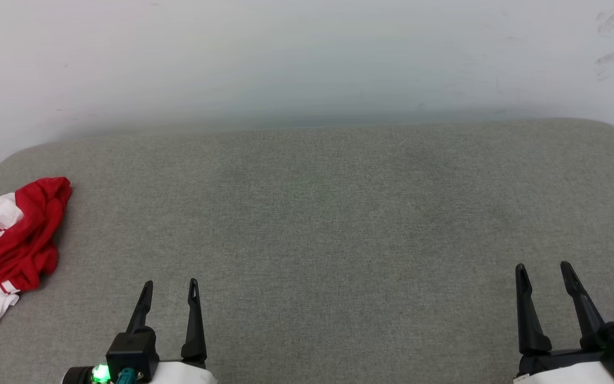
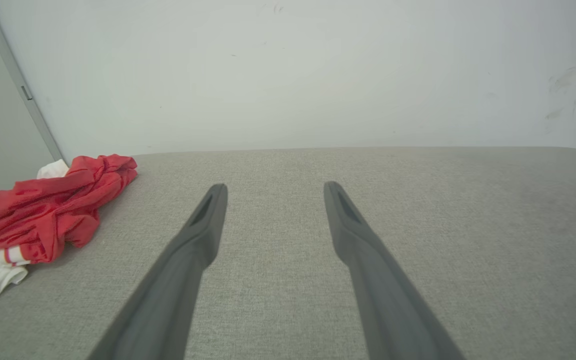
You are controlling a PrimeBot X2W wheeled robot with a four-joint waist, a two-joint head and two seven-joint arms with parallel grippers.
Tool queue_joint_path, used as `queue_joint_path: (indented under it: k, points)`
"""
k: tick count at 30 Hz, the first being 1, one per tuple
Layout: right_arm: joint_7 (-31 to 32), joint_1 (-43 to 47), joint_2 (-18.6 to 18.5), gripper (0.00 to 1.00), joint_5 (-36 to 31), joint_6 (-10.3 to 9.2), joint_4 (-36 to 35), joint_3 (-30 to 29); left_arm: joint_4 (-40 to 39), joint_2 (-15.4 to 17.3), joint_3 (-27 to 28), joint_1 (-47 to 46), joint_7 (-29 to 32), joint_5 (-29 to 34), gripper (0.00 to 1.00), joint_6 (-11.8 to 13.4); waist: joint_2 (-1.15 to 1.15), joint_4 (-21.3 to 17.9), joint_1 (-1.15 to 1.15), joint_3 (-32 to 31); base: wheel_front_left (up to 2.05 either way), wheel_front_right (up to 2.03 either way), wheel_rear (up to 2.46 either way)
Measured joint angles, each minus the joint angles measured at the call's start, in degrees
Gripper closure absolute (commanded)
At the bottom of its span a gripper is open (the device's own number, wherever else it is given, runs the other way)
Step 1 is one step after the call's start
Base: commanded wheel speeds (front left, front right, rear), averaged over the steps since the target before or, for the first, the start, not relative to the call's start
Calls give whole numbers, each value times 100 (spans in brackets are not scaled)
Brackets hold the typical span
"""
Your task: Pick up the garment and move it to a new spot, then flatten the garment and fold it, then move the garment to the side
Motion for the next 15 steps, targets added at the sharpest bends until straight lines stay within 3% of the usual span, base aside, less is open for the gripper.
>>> queue_joint_path:
  k: [15]
  points:
    - [-10,14,0,0,243,0,52,21,92,0,30,54,-8,-152,0,0,0,-12,0,-15,0,0,0]
